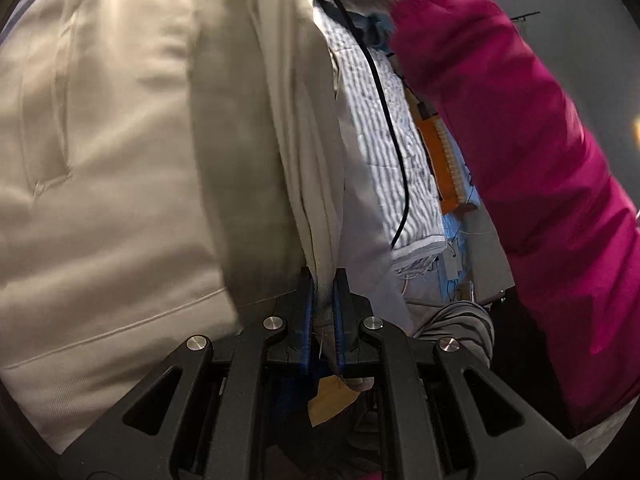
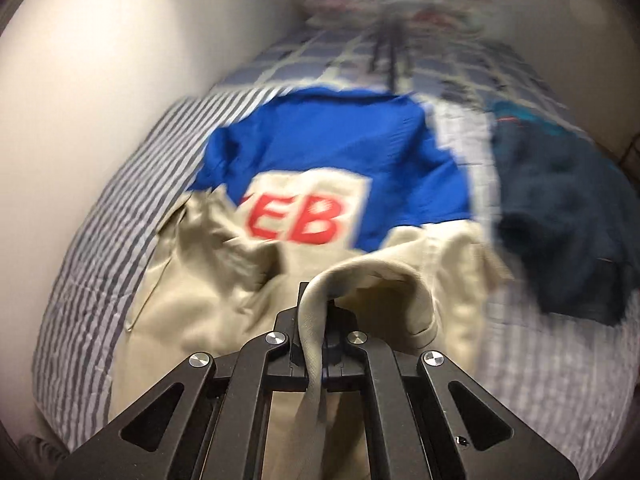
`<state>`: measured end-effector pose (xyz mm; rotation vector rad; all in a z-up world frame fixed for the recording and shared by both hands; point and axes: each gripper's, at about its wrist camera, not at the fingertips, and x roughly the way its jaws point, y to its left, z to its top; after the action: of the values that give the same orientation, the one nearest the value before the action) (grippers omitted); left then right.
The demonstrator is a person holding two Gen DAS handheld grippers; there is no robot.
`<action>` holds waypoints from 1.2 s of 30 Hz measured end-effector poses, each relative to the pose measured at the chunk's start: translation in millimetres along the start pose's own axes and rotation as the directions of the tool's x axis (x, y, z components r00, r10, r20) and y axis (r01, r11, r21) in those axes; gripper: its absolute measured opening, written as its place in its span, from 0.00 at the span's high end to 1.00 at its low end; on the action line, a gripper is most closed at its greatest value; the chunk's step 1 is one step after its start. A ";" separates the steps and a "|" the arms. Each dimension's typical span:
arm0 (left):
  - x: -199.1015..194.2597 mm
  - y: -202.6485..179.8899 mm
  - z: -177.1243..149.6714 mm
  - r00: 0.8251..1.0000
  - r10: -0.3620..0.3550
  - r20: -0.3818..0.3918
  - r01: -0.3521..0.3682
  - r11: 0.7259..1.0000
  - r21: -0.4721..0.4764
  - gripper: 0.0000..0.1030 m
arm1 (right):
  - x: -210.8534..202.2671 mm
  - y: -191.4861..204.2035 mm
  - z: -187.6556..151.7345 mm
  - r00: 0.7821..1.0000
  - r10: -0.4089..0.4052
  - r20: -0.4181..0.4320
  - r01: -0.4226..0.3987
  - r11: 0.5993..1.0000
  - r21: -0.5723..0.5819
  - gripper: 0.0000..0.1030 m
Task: Fold large clothes
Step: 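Regrip the blue cuff with the left tool while the right tool pinches the folded side, then open the right tool and lift it off the jacket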
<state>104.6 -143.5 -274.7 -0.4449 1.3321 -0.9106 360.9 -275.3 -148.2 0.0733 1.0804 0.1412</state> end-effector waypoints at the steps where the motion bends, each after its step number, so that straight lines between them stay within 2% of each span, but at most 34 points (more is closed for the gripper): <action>1: 1.1 1.9 -0.9 1.000 -0.002 -0.005 0.002 1.000 -0.005 0.94 | 18.3 4.2 -1.8 0.998 0.035 -0.058 -0.035 0.999 -0.001 0.98; 2: 1.4 3.1 -2.2 1.000 -0.001 -0.005 0.001 1.000 -0.008 0.94 | 26.2 4.1 -3.7 0.995 0.041 -0.086 -0.041 0.999 0.003 0.95; 4: 1.2 5.0 -2.0 1.000 -0.002 -0.001 0.002 1.000 -0.015 0.94 | 18.4 -2.6 -5.3 0.995 0.074 -0.069 -0.073 0.997 0.019 0.95; 6: 0.2 4.9 -2.4 1.000 0.000 0.003 0.000 1.000 -0.010 0.94 | -5.4 -19.6 -6.4 0.982 0.187 -0.016 -0.186 0.980 0.074 0.90; 7: -1.7 5.3 -2.6 1.000 -0.001 0.006 0.001 1.000 -0.007 0.94 | -27.2 -37.6 -8.3 0.964 0.266 0.031 -0.267 0.956 0.121 0.88; 8: -3.9 7.3 -2.7 1.000 -0.002 0.008 0.002 1.000 -0.006 0.94 | -45.1 -52.2 -10.6 0.950 0.305 0.068 -0.312 0.939 0.144 0.82; 9: -4.7 7.9 -3.4 1.000 -0.001 0.010 0.001 1.000 -0.005 0.94 | -55.1 -59.5 -12.2 0.946 0.311 0.091 -0.321 0.935 0.147 0.80; 10: -5.1 7.8 -3.3 1.000 -0.001 0.011 0.001 1.000 -0.003 0.94 | -71.1 -72.5 -14.9 0.955 0.273 0.113 -0.288 0.947 0.144 0.80; 13: -8.6 7.9 -6.0 1.000 -0.001 0.012 0.002 1.000 -0.006 0.94 | -83.4 -93.7 -18.8 0.976 0.197 0.097 -0.211 0.964 0.160 0.80; 16: -8.2 6.4 -6.1 1.000 0.001 0.013 -0.001 1.000 -0.009 0.94 | -76.4 -97.4 -22.9 0.977 0.191 0.090 -0.205 0.960 0.188 0.80; 21: -14.7 7.4 -5.4 1.000 0.008 0.019 -0.008 1.000 0.007 0.94 | -33.6 -64.4 -28.0 0.988 0.152 -0.001 -0.150 0.978 0.144 0.81; 25: -11.9 8.4 -6.3 1.000 0.017 0.013 -0.017 1.000 0.006 0.94 | 12.3 -35.4 -22.5 0.982 0.183 -0.042 -0.174 0.973 0.154 0.80; 26: -11.7 9.3 -6.1 1.000 0.018 0.013 -0.018 1.000 0.004 0.94 | 23.6 -23.9 -21.4 0.984 0.165 -0.065 -0.155 0.977 0.145 0.80; 28: -14.9 11.8 -5.7 1.000 0.013 0.019 -0.013 1.000 -0.004 0.94 | 19.1 -12.6 -20.8 0.990 0.127 -0.059 -0.121 0.987 0.103 0.77; 30: -12.4 7.0 -7.8 1.000 0.013 0.021 -0.013 1.000 0.002 0.94 | 4.0 -14.1 -20.9 0.989 0.141 -0.040 -0.138 0.987 0.080 0.76; 32: -13.0 8.0 -8.9 1.000 0.010 0.019 -0.010 1.000 0.001 0.94 | -18.2 -16.2 -23.2 0.996 0.091 -0.019 -0.090 0.996 0.018 0.75; 36: -16.5 10.8 -8.6 1.000 0.007 0.022 -0.007 1.000 0.000 0.94 | -28.0 -15.4 -26.7 0.997 0.068 -0.045 -0.069 0.997 -0.039 0.75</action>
<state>100.2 -122.5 -274.2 -0.4488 1.3130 -0.8980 325.5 -295.0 -138.3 0.0715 1.1182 0.2269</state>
